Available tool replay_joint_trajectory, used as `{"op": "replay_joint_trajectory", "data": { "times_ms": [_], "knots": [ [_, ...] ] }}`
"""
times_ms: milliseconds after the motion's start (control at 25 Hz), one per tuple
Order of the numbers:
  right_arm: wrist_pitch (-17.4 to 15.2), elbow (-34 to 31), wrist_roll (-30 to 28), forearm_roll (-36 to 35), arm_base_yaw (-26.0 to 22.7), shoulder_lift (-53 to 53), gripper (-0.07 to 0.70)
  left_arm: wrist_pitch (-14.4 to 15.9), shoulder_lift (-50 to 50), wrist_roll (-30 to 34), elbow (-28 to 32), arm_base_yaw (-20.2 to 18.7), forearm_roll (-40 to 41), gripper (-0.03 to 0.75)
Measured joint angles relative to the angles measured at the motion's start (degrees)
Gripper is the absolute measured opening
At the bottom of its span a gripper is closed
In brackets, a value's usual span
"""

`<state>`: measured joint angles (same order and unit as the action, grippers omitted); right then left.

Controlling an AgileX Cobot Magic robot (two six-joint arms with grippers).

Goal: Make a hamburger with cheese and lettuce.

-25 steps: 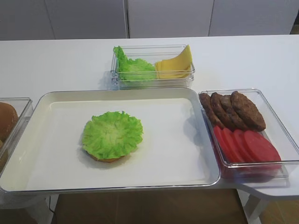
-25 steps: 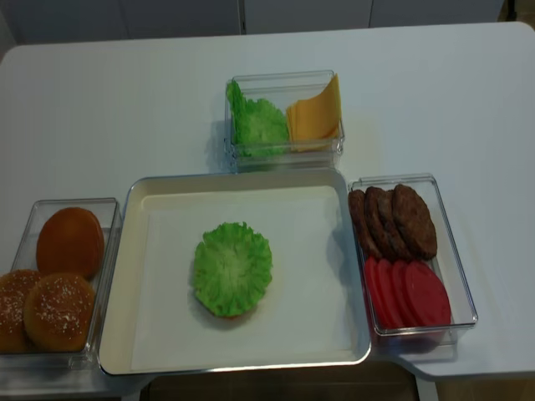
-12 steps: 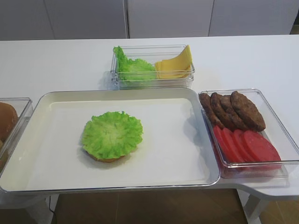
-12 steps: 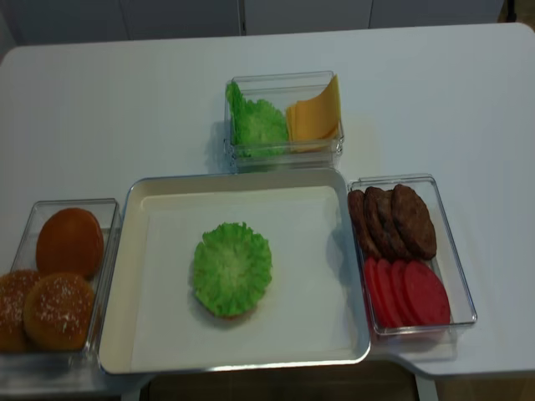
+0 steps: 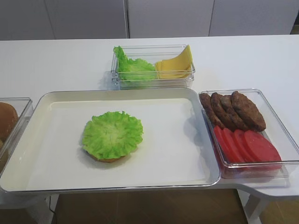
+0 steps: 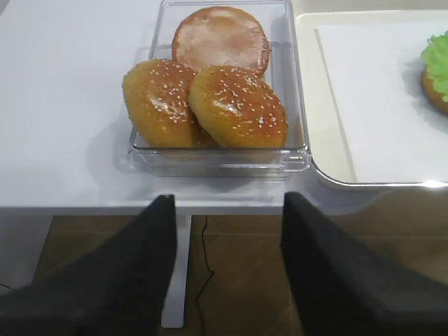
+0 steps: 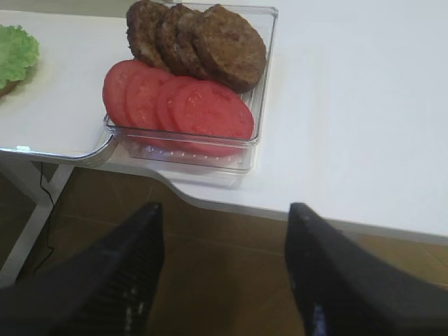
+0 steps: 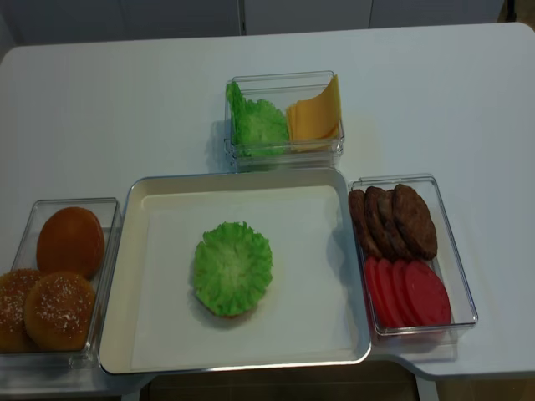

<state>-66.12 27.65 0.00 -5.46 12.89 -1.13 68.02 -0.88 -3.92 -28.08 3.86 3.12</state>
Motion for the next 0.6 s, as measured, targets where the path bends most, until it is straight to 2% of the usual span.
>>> {"op": "replay_joint_trajectory", "data": {
  "times_ms": [600],
  "knots": [
    [0.76,-0.32,0.0,1.45,0.0,0.0,0.409,0.0,0.0,0.0,0.0,0.0,0.0,0.362]
  ]
}}
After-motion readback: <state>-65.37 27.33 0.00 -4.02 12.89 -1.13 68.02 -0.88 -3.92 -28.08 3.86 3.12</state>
